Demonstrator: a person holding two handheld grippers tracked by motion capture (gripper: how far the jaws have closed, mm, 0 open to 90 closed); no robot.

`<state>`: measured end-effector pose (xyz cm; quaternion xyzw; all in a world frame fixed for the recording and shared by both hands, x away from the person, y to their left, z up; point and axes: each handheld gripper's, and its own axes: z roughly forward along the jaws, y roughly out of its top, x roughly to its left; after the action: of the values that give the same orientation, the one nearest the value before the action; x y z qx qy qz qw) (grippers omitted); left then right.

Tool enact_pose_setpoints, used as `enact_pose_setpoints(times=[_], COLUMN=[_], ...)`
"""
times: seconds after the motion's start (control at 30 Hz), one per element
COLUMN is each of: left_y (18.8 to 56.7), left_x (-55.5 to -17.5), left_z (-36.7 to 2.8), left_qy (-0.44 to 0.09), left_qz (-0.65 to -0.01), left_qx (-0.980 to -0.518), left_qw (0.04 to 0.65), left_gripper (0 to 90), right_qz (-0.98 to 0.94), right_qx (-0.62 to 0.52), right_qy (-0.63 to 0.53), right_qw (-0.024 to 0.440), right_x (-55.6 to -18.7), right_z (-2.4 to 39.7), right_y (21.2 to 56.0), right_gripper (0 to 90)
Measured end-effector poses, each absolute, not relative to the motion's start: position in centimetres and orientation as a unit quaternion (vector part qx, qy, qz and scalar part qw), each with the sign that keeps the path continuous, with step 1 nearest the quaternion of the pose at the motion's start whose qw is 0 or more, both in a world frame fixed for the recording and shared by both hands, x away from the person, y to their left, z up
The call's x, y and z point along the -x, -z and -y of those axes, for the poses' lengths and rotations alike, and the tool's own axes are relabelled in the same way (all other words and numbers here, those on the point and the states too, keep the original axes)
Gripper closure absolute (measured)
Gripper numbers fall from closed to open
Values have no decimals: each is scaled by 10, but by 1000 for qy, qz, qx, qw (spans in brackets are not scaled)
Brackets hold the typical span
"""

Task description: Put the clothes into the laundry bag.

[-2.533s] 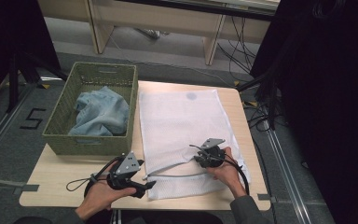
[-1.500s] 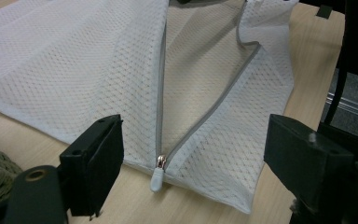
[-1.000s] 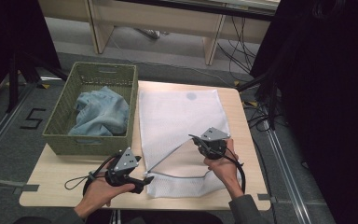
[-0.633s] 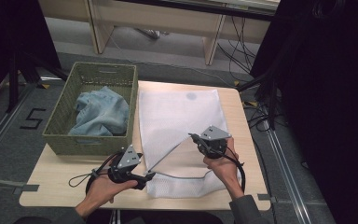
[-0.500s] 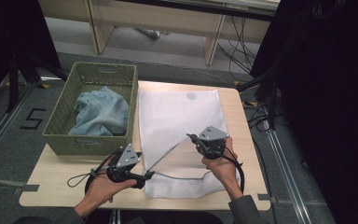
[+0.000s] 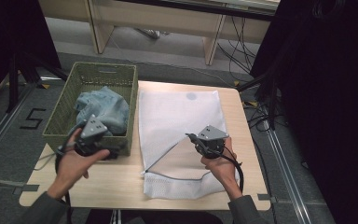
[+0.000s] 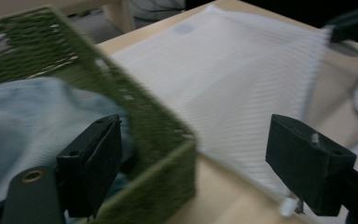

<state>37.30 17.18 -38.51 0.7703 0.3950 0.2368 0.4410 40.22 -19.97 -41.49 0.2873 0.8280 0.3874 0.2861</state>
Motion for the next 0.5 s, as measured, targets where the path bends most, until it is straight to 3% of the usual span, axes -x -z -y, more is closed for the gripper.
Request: enact_pose_setpoints(times=[0.17,0.5], left_y=[369,381], left_x=[-403,-462], left_z=[-209,-244], left_qy=[-263,-228], left_qz=[-422,-497], left_qx=[-787,-770], left_qw=[366,329], left_gripper=[163,163], right_qz=[-829,-828], right_qx=[-299,-290], right_qy=[-387,-390], right_qw=[270,281], right_x=[-401,-403], right_z=[199,200], right_y=[414,414], right_gripper=[895,895])
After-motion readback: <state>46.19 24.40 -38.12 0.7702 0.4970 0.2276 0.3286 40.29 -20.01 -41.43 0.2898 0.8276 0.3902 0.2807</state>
